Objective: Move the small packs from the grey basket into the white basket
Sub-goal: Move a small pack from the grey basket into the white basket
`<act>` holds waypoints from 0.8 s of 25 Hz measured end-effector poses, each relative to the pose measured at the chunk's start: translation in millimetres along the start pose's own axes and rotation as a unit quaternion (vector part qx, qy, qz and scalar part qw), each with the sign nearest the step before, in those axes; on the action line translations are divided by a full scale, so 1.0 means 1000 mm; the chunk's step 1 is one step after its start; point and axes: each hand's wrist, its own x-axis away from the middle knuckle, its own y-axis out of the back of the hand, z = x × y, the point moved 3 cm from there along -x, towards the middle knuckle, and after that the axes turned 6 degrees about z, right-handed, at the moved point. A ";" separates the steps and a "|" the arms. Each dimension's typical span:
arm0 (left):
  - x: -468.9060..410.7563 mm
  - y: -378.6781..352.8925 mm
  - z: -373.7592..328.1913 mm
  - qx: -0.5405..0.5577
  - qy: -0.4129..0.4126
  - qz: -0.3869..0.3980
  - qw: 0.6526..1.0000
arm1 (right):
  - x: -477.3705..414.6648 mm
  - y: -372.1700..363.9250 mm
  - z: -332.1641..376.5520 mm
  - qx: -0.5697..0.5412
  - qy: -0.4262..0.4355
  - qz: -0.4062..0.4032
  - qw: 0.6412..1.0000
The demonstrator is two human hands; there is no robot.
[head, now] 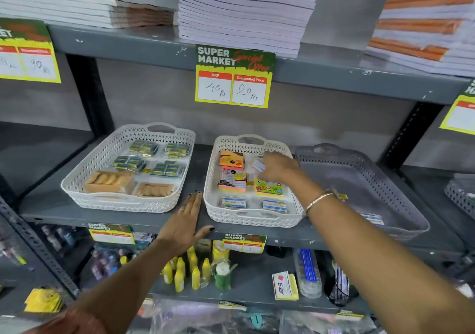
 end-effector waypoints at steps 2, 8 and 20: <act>-0.004 -0.008 0.009 -0.035 0.000 0.020 0.999 | -0.006 -0.022 0.028 0.011 0.050 0.019 0.998; -0.015 -0.017 0.013 -0.092 -0.003 0.009 0.996 | -0.016 -0.067 0.056 0.053 0.083 0.069 0.993; -0.017 -0.022 0.020 -0.093 0.001 0.000 0.996 | -0.012 -0.056 0.044 0.008 0.077 0.072 0.994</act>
